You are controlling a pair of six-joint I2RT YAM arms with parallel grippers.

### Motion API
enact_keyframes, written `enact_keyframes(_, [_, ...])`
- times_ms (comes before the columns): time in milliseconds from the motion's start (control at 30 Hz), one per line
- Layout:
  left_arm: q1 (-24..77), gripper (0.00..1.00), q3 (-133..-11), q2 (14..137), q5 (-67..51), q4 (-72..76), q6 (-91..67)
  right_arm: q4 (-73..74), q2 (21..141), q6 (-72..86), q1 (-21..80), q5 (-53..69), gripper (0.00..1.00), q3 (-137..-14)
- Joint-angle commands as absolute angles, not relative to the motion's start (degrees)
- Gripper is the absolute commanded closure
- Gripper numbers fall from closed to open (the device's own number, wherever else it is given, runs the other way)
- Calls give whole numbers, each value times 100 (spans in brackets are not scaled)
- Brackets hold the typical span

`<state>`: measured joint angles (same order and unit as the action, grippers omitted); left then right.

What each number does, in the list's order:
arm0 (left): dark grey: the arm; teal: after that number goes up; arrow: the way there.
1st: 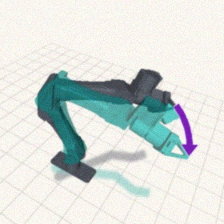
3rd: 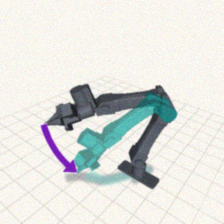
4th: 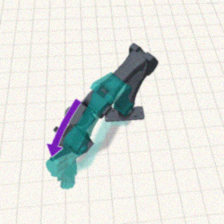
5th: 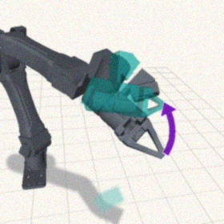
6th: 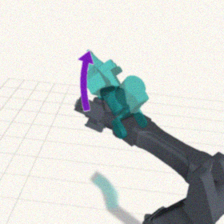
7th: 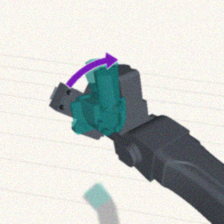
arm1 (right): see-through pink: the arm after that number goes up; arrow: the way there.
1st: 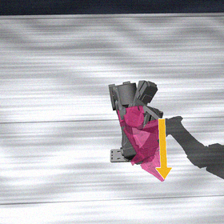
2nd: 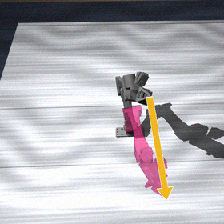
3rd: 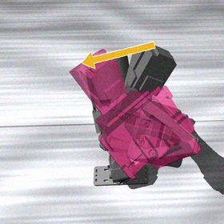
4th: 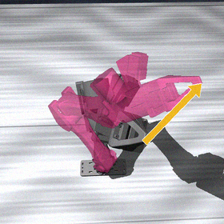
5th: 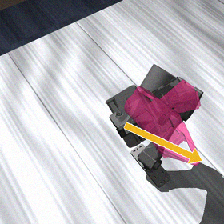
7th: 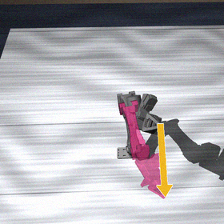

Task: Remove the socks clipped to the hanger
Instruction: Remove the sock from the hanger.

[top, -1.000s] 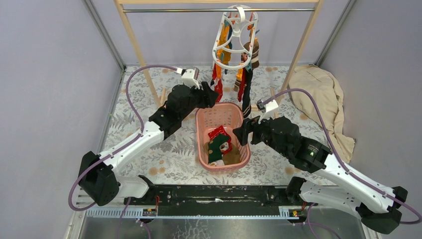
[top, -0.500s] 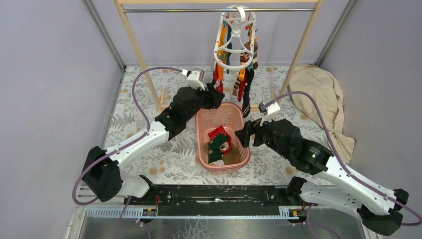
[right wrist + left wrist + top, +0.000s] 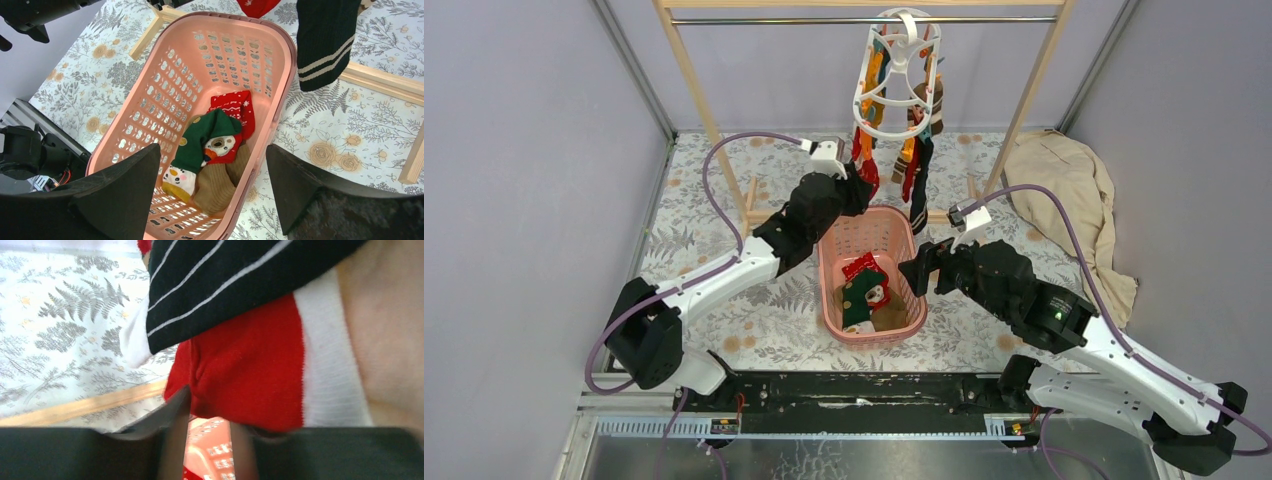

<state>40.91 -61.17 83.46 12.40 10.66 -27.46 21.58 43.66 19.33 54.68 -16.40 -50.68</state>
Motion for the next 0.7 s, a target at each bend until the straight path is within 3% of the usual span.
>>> enact_keyframes(0, [4140,74,-6409,8380,1875,1255,-2650,2142,4273,1904,5422,-1846,15,-5098])
enact_keyframes(67, [4146,86,-6496,8387,1920,1089,-2662,2145,4271,1891,5423,-1843,15,-5093])
enact_keyframes(167, [4137,92,-6600,8331,1949,839,-2668,2149,4269,1895,5423,-1830,15,-5081])
enact_keyframes(667, [4142,97,-7087,7351,1640,-1612,-3013,1946,4418,1972,5422,-1676,15,-5030])
